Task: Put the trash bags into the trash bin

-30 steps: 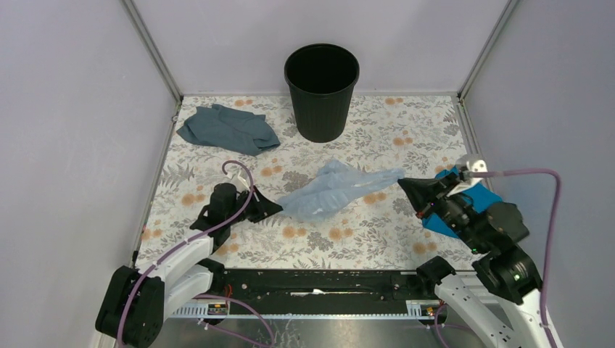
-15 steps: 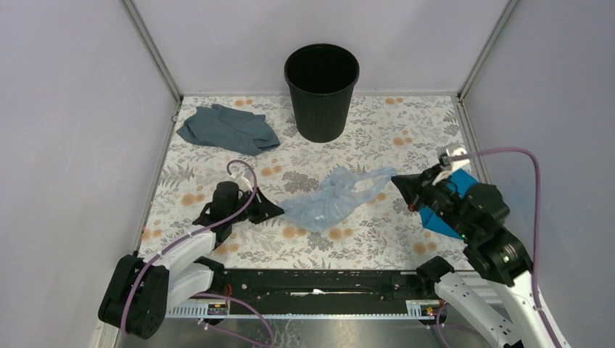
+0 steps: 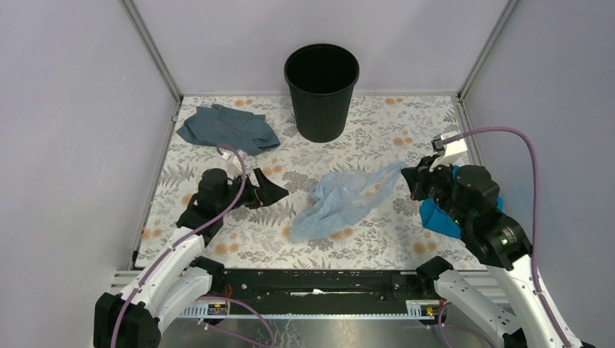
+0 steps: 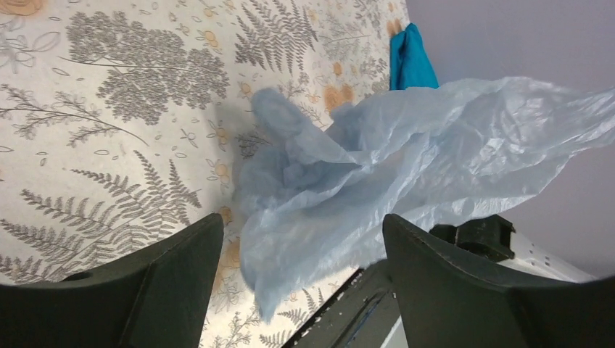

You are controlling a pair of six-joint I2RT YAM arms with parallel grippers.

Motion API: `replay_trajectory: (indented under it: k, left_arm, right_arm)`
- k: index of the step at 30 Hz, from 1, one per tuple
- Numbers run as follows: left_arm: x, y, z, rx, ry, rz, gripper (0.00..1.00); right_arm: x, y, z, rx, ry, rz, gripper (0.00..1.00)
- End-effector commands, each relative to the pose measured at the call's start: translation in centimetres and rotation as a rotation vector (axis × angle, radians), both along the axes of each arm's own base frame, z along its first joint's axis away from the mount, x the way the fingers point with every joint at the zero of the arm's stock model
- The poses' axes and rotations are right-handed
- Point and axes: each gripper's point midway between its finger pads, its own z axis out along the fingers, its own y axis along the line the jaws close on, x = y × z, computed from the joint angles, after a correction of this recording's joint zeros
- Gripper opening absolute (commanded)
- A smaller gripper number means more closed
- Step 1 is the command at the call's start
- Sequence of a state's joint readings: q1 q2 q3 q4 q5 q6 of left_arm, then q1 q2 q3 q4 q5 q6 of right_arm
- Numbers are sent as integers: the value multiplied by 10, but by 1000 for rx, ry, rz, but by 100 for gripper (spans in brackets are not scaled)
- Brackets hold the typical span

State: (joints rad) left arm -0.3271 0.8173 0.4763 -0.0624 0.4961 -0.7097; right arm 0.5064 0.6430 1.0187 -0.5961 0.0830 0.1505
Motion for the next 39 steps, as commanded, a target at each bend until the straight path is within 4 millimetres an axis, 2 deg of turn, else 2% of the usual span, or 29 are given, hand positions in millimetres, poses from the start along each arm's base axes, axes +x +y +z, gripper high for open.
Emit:
replay_trajectory:
  k: [1, 3, 6, 9, 12, 13, 15, 21, 25, 29, 30, 32, 34, 36, 38, 39]
  left_arm:
    - [-9, -10, 42, -61, -111, -95, 89]
    - [-16, -17, 67, -125, -189, -153, 95]
    - [-31, -27, 99, -227, -273, -231, 99]
    - [-47, -39, 120, -270, -322, -293, 99]
    - [-57, -54, 133, -255, -356, -319, 99]
    - [-60, -61, 136, -244, -363, -330, 99]
    - [-63, -75, 140, -218, -377, -355, 99]
    - [-67, -126, 143, -133, -420, -427, 99]
    - [-59, -144, 144, -76, -456, -418, 99]
    - [-48, -152, 143, -46, -455, -397, 97]
    - [-45, -154, 142, -40, -451, -389, 94]
    - [-36, -156, 136, -16, -429, -358, 79]
    - [-28, -155, 133, 16, -417, -320, 60]
    - [-20, -150, 132, 53, -416, -275, 36]
    - [-16, -139, 134, 85, -428, -237, 20]
    - [-15, -132, 136, 93, -441, -218, 13]
  right_arm:
    - [-5, 1, 36, -7, -72, 48, 0]
    - [-11, 27, 37, 62, -63, 172, 0]
    - [-16, 73, 26, 202, 10, 364, 0]
    - [-14, 104, 8, 344, 108, 456, 0]
    - [-16, 126, 11, 482, 136, 541, 0]
    - [-15, 131, 19, 519, 110, 568, 0]
    - [-15, 135, 22, 554, 120, 580, 0]
    - [-16, 137, 42, 622, 107, 588, 0]
    - [-21, 138, 52, 660, 98, 611, 0]
    - [-22, 138, 50, 670, 107, 609, 0]
    - [-22, 138, 48, 673, 115, 609, 0]
    - [-23, 138, 47, 678, 120, 611, 0]
    - [-23, 138, 44, 676, 127, 607, 0]
    - [-24, 137, 39, 664, 136, 602, 0]
    - [-22, 134, 28, 627, 149, 575, 0]
    - [-18, 130, 20, 600, 154, 534, 5]
